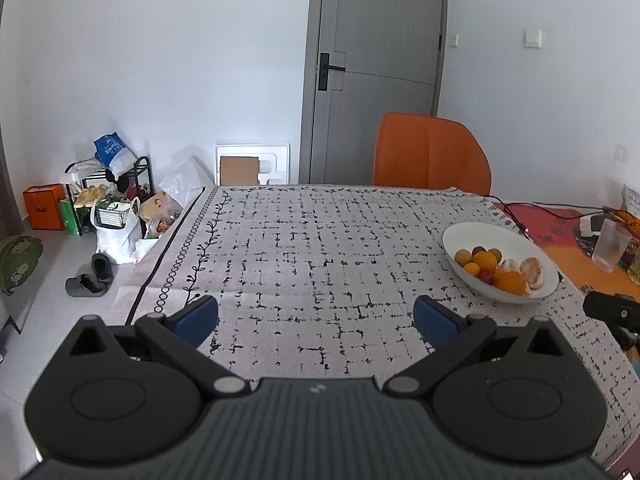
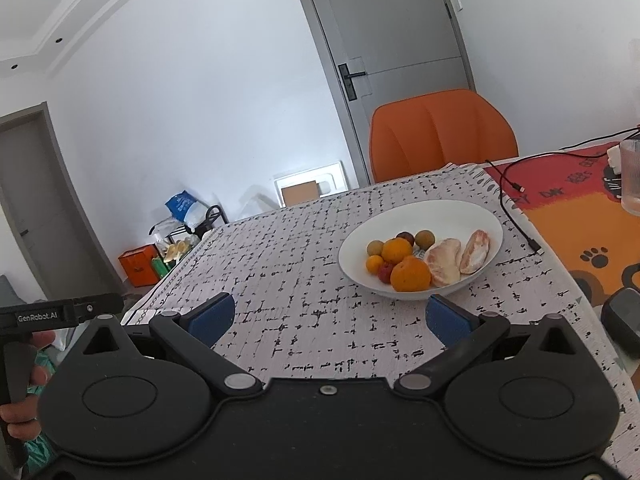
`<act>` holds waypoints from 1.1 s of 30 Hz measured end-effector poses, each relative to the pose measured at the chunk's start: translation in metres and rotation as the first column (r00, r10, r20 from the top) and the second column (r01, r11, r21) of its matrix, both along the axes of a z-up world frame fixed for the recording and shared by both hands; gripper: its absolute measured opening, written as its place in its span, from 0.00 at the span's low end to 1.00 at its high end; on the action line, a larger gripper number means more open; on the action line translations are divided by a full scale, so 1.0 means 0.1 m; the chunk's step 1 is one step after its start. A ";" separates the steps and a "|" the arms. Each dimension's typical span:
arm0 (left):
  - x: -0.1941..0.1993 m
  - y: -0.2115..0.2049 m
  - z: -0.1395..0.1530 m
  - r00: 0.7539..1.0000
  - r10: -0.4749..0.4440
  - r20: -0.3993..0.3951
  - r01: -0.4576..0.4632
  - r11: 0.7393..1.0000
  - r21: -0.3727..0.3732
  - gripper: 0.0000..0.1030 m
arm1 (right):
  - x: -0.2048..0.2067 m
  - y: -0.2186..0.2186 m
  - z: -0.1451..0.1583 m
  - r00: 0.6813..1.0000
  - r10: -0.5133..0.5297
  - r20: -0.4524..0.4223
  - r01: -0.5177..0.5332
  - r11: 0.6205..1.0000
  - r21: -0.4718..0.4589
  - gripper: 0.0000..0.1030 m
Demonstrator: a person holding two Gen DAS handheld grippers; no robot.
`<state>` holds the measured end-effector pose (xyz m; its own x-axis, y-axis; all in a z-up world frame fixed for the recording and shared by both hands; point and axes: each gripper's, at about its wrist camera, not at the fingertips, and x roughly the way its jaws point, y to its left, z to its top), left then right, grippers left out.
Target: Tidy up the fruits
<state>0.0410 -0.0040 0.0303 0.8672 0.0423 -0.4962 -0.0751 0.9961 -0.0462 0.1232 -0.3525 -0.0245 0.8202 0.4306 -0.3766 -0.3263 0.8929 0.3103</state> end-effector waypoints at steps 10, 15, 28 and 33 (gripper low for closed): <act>-0.01 -0.01 -0.06 1.000 -0.004 -0.017 0.004 1.000 0.008 1.00 | 0.02 0.02 -0.06 1.000 0.008 -0.020 -0.008 1.000 -0.001 1.00; -0.01 0.00 -0.08 1.000 -0.002 -0.022 0.002 1.000 0.008 1.00 | 0.02 0.03 -0.06 1.000 0.010 -0.020 -0.010 1.000 -0.002 1.00; -0.03 0.03 -0.11 1.000 0.003 -0.028 -0.003 1.000 0.006 1.00 | 0.01 0.05 -0.07 1.000 0.011 -0.021 -0.011 1.000 -0.009 1.00; -0.02 0.03 -0.11 1.000 0.003 -0.029 -0.003 1.000 0.006 1.00 | 0.01 0.06 -0.07 1.000 0.011 -0.022 -0.011 1.000 -0.009 1.00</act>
